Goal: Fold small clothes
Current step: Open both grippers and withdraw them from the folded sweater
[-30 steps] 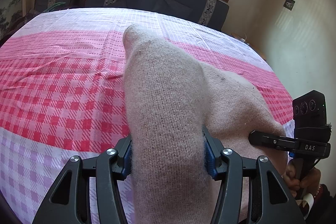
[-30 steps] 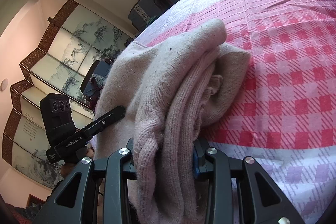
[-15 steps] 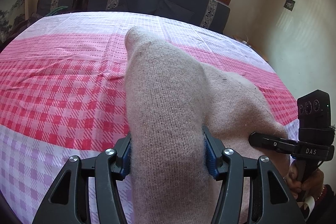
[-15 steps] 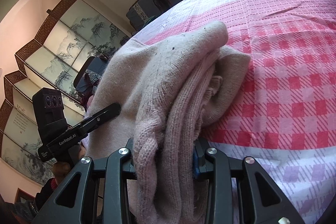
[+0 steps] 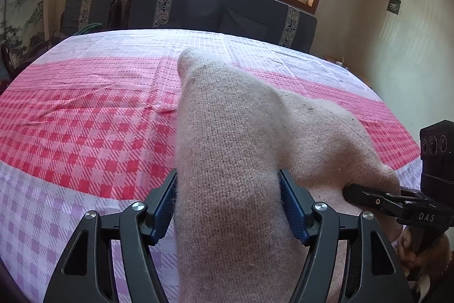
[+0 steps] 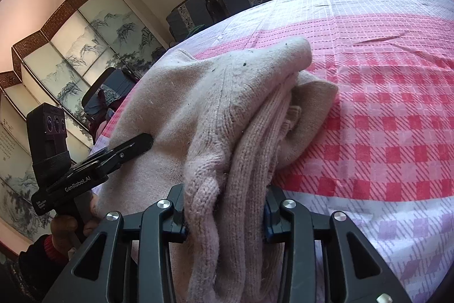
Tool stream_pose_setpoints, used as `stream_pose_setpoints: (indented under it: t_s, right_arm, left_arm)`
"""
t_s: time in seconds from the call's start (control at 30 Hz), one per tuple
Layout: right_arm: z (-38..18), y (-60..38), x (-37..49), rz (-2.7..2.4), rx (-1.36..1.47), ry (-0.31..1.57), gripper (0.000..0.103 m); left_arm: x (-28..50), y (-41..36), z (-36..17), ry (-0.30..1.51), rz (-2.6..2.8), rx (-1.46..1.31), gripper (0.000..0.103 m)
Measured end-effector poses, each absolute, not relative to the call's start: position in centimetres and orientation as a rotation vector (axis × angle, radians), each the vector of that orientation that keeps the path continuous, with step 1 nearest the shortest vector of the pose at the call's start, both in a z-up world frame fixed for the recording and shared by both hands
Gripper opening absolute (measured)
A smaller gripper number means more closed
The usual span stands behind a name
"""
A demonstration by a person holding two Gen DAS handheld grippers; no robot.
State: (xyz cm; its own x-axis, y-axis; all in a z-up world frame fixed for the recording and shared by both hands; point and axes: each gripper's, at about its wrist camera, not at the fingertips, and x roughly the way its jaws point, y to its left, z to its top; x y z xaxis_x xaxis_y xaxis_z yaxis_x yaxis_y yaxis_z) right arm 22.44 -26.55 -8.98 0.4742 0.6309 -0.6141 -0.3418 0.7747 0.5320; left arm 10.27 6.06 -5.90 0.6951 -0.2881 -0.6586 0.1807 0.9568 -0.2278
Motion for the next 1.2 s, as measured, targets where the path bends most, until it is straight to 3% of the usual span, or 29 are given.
stream_pose_setpoints:
  t_s: [0.27,0.53,0.63,0.7,0.97,1.2]
  right_arm:
    - [-8.2,-27.3,21.0,0.552,0.332,0.841,0.044]
    - [-2.3,-27.8,14.2,0.444,0.216,0.59,0.045]
    - [-0.1,-27.2,11.8,0.403,0.162,0.496,0.053]
    - [1.1,-26.3,10.5,0.37,0.115,0.45,0.069]
    - [3.8,-24.8,6.9,0.324,0.039,0.339,0.074]
    - [3.8,-24.8,6.6,0.318,0.052,0.356,0.076]
  left_arm:
    - [6.5,6.2,-4.8,0.657,-0.168,-0.097,0.075]
    - [3.5,7.8,-0.1,0.561,0.056,-0.104,0.088]
    - [1.7,7.9,1.6,0.479,0.116,-0.085,0.094]
    - [0.5,7.5,2.7,0.434,0.151,-0.053,0.097]
    - [-2.5,5.9,5.3,0.366,0.16,-0.012,0.097]
    - [-2.7,5.2,5.9,0.376,0.133,-0.022,0.099]
